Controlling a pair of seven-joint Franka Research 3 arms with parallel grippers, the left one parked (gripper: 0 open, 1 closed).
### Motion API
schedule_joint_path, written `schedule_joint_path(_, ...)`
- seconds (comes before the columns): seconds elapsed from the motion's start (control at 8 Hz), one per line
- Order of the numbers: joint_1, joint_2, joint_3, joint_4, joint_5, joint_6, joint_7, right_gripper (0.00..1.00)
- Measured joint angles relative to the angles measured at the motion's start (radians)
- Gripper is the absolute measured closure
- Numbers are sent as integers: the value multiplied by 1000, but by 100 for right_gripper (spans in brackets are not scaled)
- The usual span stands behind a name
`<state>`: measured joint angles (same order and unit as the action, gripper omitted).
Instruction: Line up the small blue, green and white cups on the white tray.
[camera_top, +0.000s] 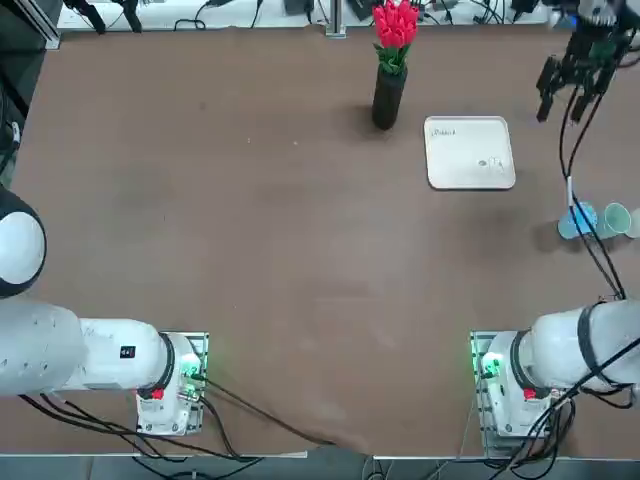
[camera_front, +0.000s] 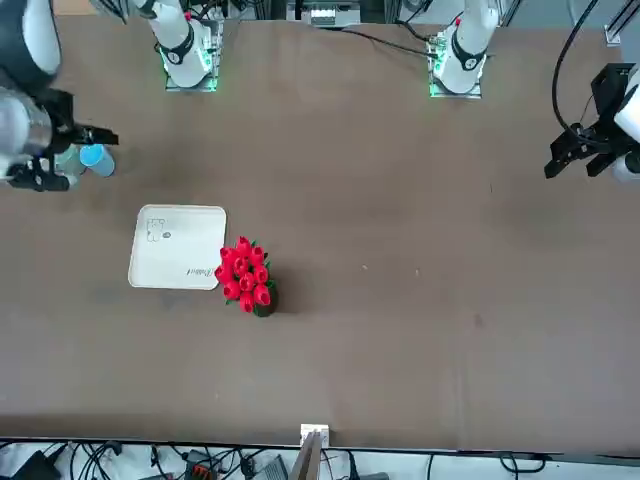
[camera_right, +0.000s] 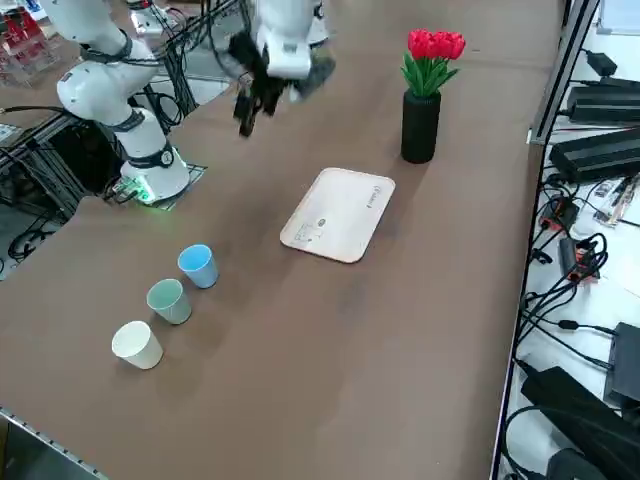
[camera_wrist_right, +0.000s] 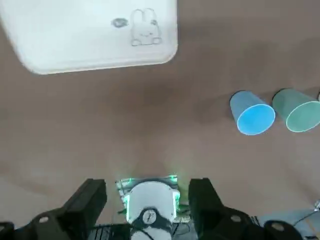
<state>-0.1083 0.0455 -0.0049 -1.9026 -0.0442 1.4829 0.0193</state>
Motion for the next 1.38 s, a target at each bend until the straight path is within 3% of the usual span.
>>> schedule_joint_path(0.5, -208, -53, -4, -309, -36, 363, -183, 0)
schedule_joint_path(0.88, -365, -86, -6, -466, -38, 569, -320, 0)
schedule_joint_path(1.38, -407, -78, -5, -601, -38, 743, -326, 1)
